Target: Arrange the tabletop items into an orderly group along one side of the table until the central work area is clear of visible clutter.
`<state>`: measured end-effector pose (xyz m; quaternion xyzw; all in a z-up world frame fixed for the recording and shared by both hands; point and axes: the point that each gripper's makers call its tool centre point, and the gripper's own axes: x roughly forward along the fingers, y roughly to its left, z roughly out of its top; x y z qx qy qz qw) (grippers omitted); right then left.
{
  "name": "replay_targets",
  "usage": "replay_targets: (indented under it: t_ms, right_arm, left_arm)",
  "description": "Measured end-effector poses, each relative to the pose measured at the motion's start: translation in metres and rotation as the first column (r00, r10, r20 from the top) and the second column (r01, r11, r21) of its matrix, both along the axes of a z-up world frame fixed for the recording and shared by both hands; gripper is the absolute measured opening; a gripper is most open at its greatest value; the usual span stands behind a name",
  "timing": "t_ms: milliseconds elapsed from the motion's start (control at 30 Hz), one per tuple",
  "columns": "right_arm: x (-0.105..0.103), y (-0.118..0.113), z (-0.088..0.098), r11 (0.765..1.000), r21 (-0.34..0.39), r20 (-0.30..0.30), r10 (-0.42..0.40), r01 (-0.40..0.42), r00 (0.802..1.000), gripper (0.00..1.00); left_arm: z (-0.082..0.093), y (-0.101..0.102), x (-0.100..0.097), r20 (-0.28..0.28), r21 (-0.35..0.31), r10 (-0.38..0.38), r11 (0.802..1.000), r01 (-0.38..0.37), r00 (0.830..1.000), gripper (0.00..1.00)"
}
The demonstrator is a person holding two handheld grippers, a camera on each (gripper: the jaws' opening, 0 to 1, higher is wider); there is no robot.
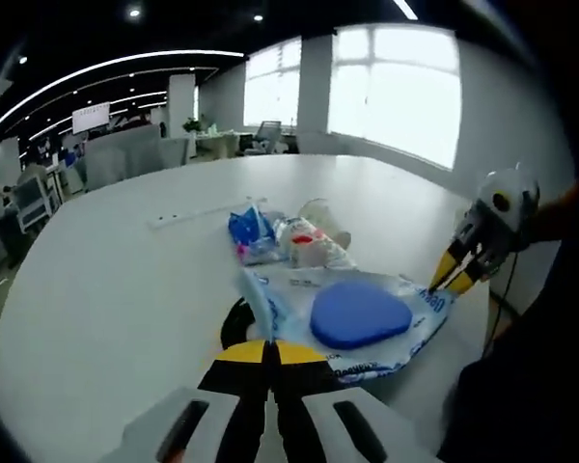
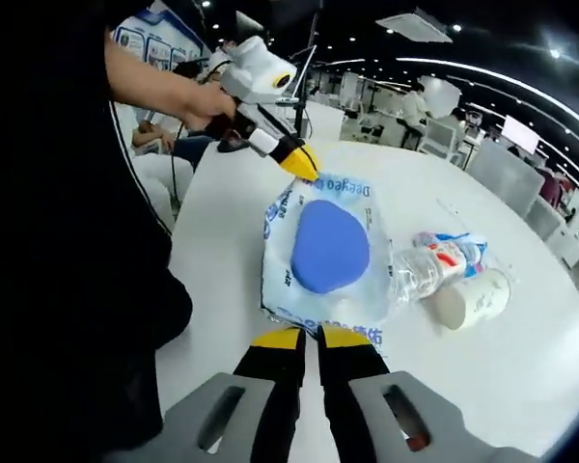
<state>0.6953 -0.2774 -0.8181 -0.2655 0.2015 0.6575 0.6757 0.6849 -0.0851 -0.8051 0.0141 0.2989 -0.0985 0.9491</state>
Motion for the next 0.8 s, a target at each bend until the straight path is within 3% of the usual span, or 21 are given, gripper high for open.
replay_targets:
  t_ms: [100,167,200,267,300,400,467,500,600,667,800]
  right_arm:
    - [0.005,-0.002,-0.002,0.997,0.022,-0.061,-0.077,0.079,0.995,0.01]
    - [0.010,-0.008,-0.008,0.991,-0.004,-0.090,-0.132,0.132,0.987,0.00]
    - [0.018,-0.014,-0.012,0.981,-0.024,-0.097,-0.193,0.191,0.976,0.00]
    - [0.023,-0.015,-0.010,0.969,0.014,-0.143,-0.243,0.247,0.960,0.00]
    - [0.024,-0.013,-0.007,0.962,0.042,-0.182,-0.257,0.268,0.949,0.00]
    - [0.028,-0.015,-0.007,0.958,0.039,-0.164,-0.274,0.284,0.948,0.00]
    - [0.030,-0.014,-0.005,0.944,0.050,-0.180,-0.313,0.327,0.932,0.00]
    - [0.033,-0.012,-0.001,0.924,0.072,-0.218,-0.354,0.376,0.910,0.00]
    - [0.038,-0.012,0.004,0.896,0.082,-0.246,-0.405,0.435,0.880,0.00]
    - [0.040,-0.010,0.010,0.869,0.096,-0.299,-0.441,0.486,0.846,0.00]
    - [0.049,-0.010,0.022,0.840,0.128,-0.301,-0.474,0.527,0.828,0.04]
  left_arm:
    - [-0.006,0.001,-0.003,0.007,-0.014,0.012,1.000,-0.012,1.000,0.00]
    - [-0.011,0.004,-0.005,0.016,-0.009,0.018,1.000,-0.018,1.000,0.00]
    - [-0.012,0.002,-0.005,0.010,-0.007,0.022,1.000,-0.022,1.000,0.00]
    - [-0.015,-0.001,-0.006,-0.009,-0.021,0.020,1.000,-0.021,1.000,0.00]
    - [-0.016,0.000,-0.006,0.003,0.005,0.028,1.000,-0.028,1.000,0.00]
    - [-0.020,-0.006,-0.007,0.004,0.003,0.024,1.000,-0.024,1.000,0.00]
    - [-0.024,-0.005,-0.007,-0.007,0.027,0.028,0.999,-0.028,1.000,0.00]
    - [-0.025,-0.006,-0.008,-0.013,0.028,0.017,0.999,-0.017,1.000,0.01]
    - [-0.027,-0.008,-0.008,-0.019,-0.003,0.016,1.000,-0.016,1.000,0.05]
    - [-0.024,-0.006,-0.007,-0.009,0.022,0.009,1.000,-0.009,1.000,0.10]
    - [-0.014,-0.003,0.001,0.006,0.033,-0.006,0.999,0.005,1.000,0.13]
